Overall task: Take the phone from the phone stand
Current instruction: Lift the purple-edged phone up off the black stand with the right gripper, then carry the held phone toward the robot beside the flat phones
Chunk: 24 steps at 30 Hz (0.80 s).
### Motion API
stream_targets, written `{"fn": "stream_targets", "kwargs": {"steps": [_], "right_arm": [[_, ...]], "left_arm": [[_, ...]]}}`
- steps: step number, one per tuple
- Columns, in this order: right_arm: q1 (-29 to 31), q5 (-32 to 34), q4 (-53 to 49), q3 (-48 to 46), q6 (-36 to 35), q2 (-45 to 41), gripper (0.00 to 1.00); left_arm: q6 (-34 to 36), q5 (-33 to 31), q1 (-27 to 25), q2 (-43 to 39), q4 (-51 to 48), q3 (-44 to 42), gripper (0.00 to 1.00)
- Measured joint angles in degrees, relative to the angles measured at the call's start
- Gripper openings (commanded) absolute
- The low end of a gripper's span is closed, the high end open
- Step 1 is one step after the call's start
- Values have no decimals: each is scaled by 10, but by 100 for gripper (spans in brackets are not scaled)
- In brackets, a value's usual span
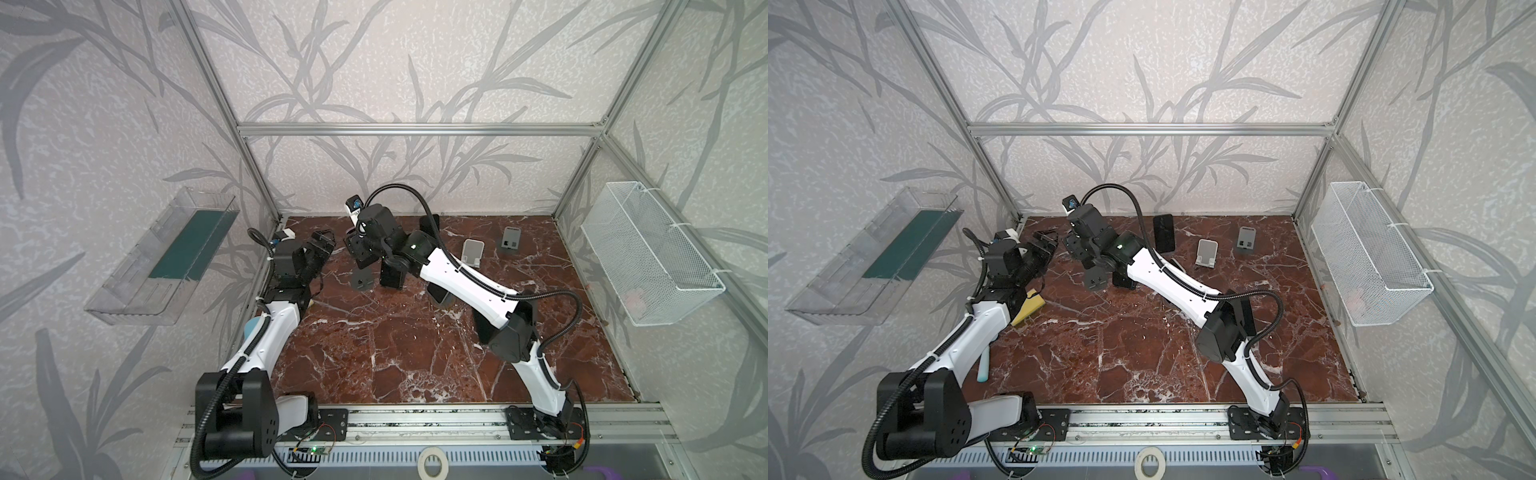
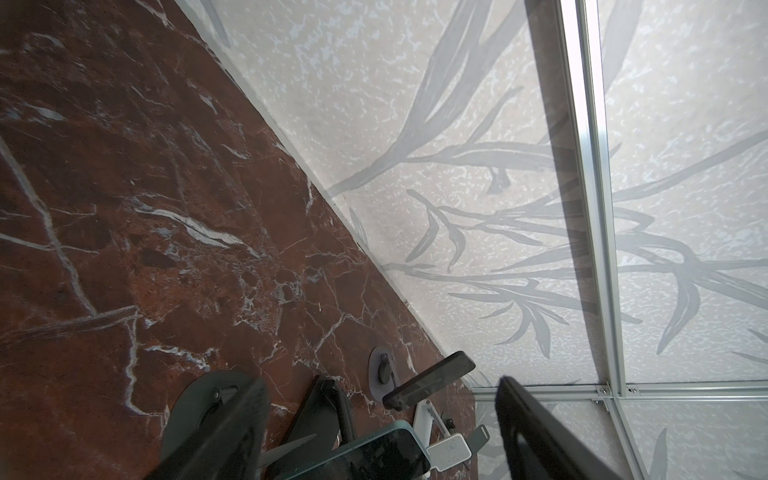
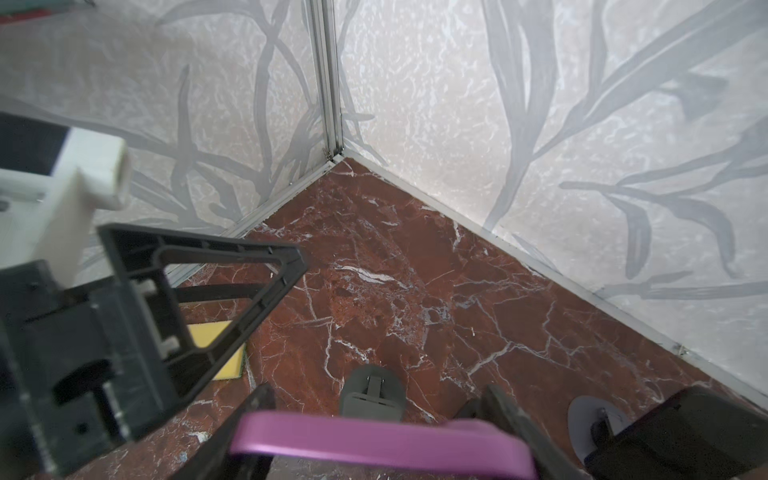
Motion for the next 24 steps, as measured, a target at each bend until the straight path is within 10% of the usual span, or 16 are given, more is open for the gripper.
{"fn": "stream_targets", "kwargs": {"steps": [24], "right_arm": [[-45, 79, 73, -352, -46, -319, 71]], "left_arm": [[27, 11, -136, -36, 16, 1, 86]]}}
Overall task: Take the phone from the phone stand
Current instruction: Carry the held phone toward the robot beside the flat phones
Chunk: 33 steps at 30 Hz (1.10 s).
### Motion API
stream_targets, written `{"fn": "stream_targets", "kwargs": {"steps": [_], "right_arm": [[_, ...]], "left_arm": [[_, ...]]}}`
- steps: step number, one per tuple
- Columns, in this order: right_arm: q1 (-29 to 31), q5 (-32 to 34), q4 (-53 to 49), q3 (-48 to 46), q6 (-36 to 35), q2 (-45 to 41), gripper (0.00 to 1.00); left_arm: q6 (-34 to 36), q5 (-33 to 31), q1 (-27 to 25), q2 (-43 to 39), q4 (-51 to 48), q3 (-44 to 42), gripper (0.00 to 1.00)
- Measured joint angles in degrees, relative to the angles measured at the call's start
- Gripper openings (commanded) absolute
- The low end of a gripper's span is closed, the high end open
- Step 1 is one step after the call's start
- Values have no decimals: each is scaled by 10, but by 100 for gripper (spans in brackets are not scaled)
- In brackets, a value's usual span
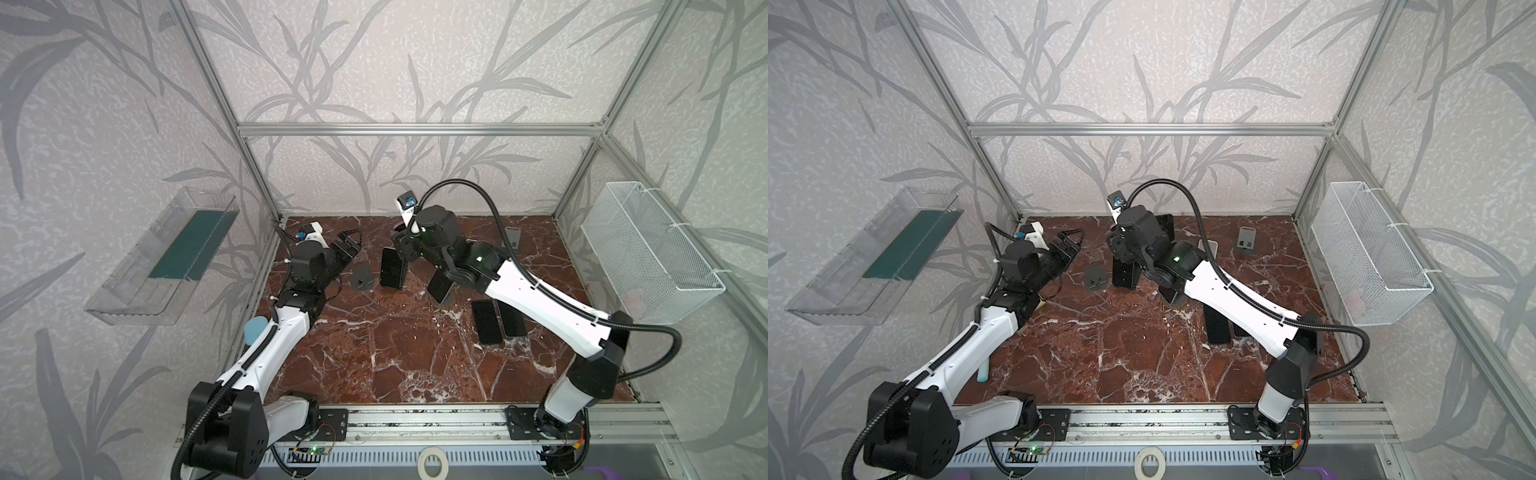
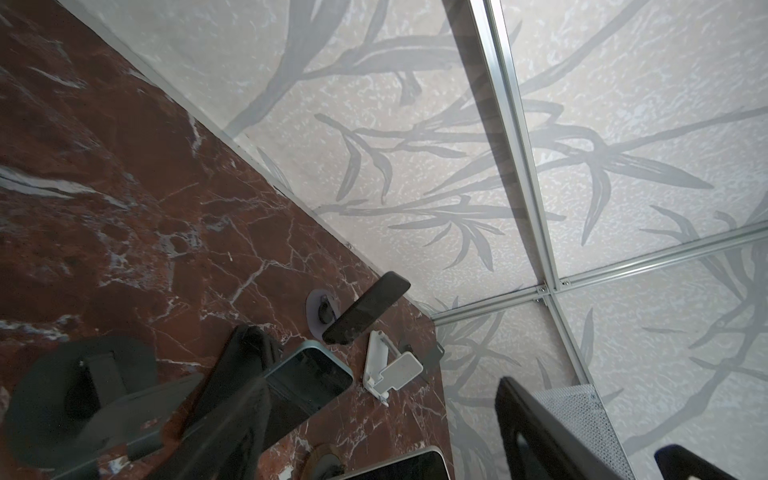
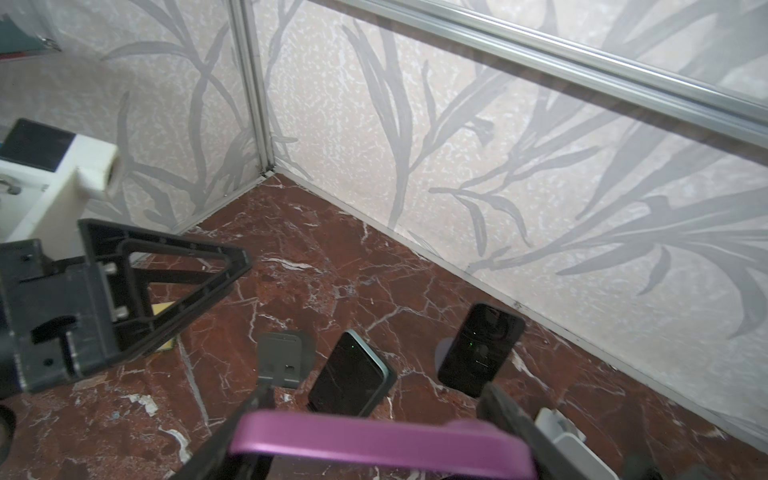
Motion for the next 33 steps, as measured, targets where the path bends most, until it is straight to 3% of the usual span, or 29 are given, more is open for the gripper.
{"fn": "stream_targets", "kwargs": {"steps": [10, 16, 26, 33], "right_arm": [[-116, 22, -5, -163, -35, -194, 71], [-204, 21, -26, -243, -40, -286, 72], [-321, -10, -82, -311, -22, -307, 70], [-324, -77, -104, -364, 50, -306, 70]], "left_arm": [[35, 9, -122, 7, -4, 14, 86], [45, 0, -141, 0, -3, 14, 86], [44, -13, -141, -9, 5, 14, 86], [38, -10, -141, 2, 5, 14, 86]]}}
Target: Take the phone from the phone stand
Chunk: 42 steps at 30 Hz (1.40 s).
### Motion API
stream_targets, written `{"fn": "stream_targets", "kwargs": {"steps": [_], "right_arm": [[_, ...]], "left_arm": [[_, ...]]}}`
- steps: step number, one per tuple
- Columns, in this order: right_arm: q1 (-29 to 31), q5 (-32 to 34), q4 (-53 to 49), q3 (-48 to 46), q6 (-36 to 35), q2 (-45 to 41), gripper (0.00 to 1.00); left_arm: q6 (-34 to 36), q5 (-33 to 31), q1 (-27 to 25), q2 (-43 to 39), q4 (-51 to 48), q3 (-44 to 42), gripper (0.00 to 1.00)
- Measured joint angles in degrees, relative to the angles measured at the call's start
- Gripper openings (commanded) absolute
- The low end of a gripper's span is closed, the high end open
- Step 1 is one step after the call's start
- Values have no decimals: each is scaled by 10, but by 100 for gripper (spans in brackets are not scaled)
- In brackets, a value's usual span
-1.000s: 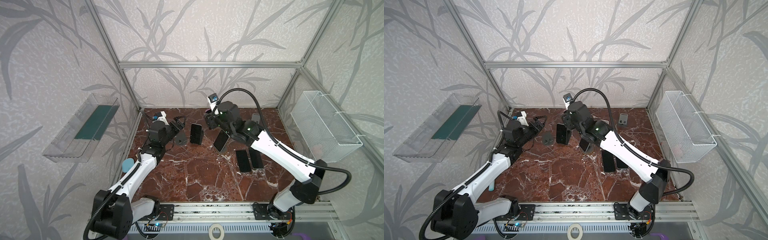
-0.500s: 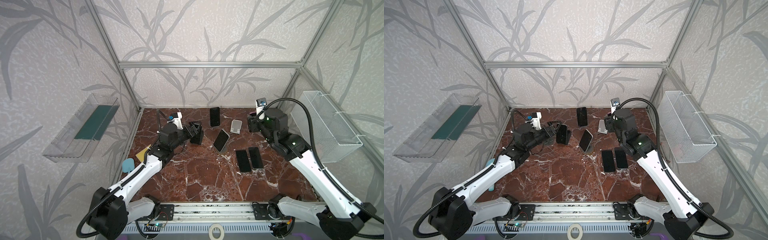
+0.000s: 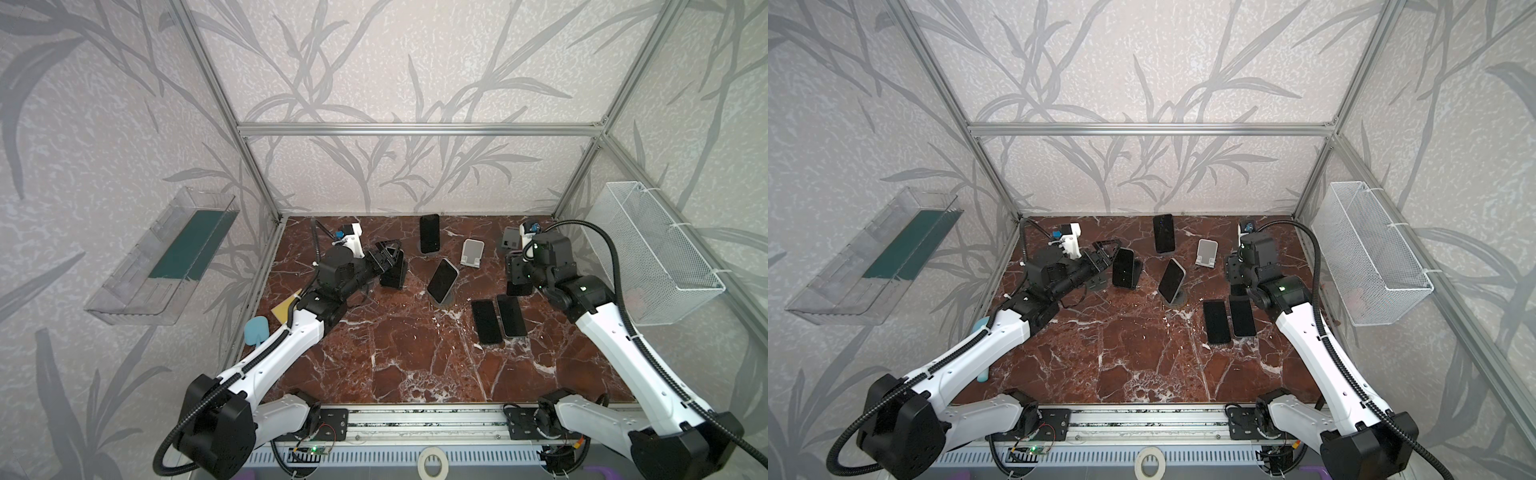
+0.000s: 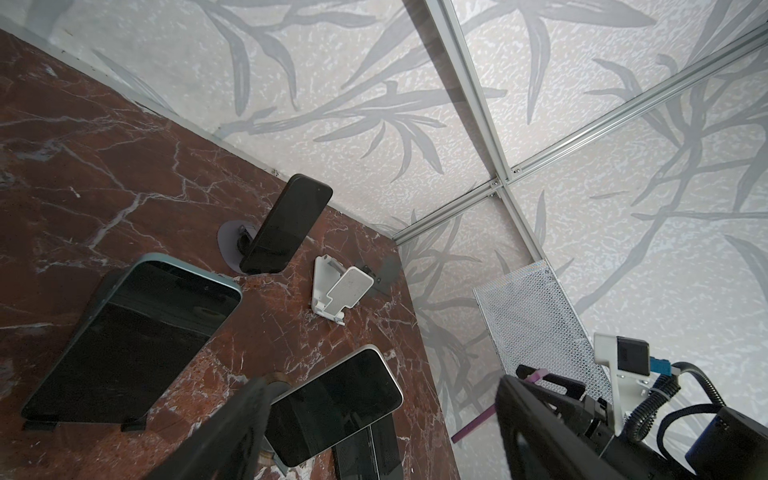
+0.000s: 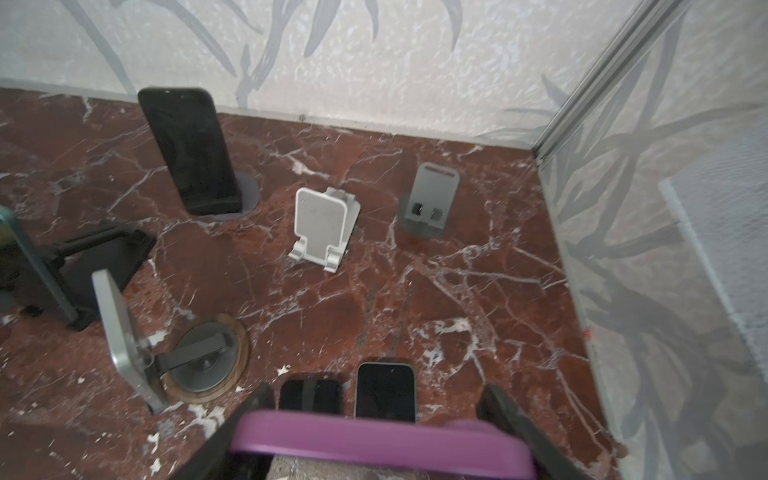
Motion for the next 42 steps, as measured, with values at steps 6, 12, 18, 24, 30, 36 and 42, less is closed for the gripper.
{"fn": "stream_targets", "kwargs": {"steps": [6, 12, 18, 24, 30, 36, 42], "right_arm": [[-15, 0, -11, -9, -1, 21, 71], [-61, 20, 5, -19, -27, 52, 71], [-83, 29, 28, -34, -68, 98, 72], [-115, 23, 48, -38, -110, 130, 74], [-144, 23, 73, -82, -143, 127, 76], [-177, 12, 84, -88, -159, 138, 76], [-187, 14, 86, -62, -167, 199, 74]], "left_arm": [[0, 0, 0, 5, 0, 0, 86], [0, -1, 0, 8, 0, 0, 86], [0, -2, 0, 13, -1, 0, 86], [1, -2, 0, 13, -1, 0, 87], [1, -3, 0, 13, -2, 0, 87], [1, -6, 0, 13, -6, 0, 87], [1, -7, 0, 13, -10, 0, 87]]}}
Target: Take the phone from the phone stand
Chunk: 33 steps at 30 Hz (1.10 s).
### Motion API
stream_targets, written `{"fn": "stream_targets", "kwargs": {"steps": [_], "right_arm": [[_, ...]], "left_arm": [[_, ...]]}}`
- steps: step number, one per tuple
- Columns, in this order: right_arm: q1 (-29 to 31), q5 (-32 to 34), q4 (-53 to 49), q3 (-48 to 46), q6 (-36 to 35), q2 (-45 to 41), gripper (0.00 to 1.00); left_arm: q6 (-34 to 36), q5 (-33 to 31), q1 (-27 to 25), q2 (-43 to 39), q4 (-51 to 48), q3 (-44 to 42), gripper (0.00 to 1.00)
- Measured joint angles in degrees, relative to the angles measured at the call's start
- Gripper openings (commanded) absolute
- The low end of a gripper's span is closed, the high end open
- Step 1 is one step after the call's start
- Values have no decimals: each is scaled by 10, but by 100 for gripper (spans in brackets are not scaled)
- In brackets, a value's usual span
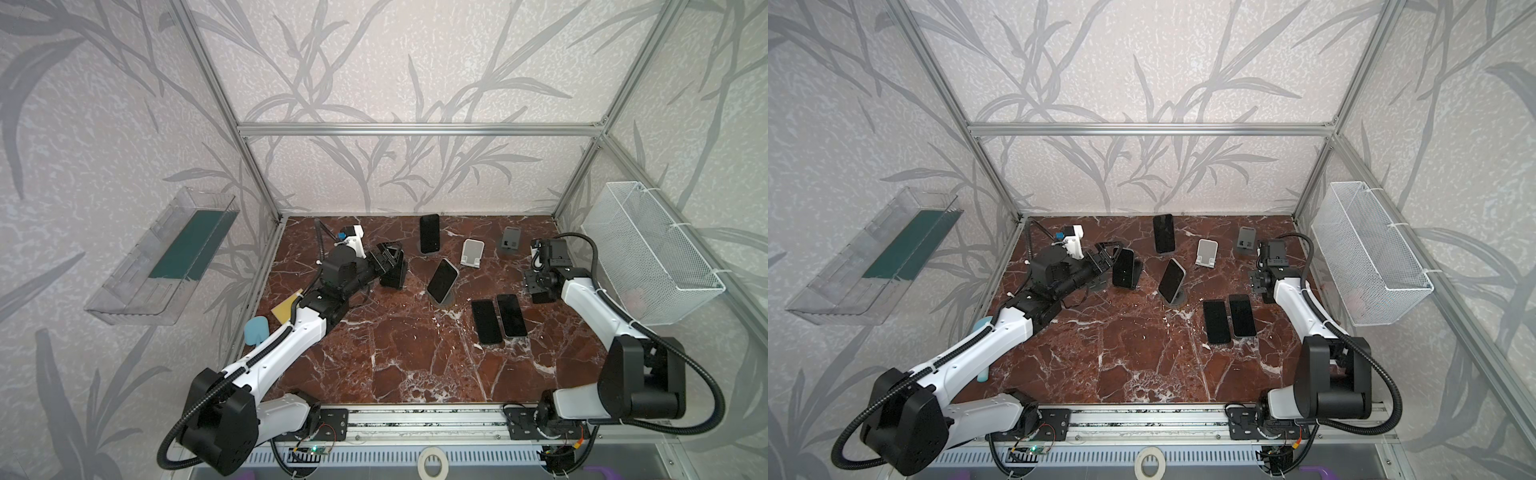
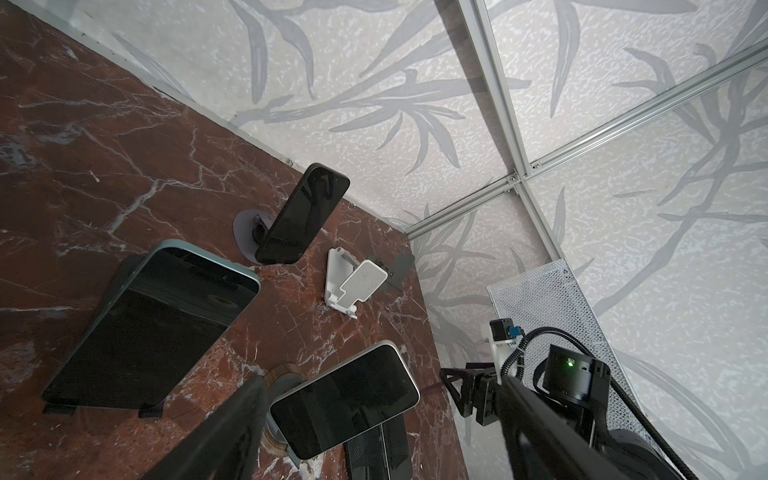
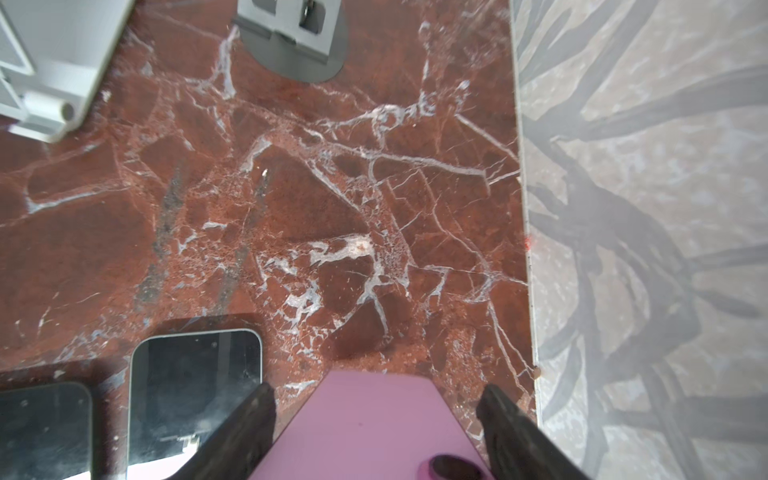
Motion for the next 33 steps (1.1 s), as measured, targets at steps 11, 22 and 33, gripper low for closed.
{"fn": "stream_targets", "kwargs": {"steps": [11, 22, 33], "right_arm": [[1, 3, 2, 7, -7, 12, 73], [1, 3, -73, 42, -8, -5, 72], [-1, 3, -150, 50, -6, -18, 73]], "left_arm": [[0, 0, 0, 0, -2, 0, 87], [-4, 1, 0, 0, -1, 0, 87], [-12, 4, 0, 0, 2, 0, 87]]}}
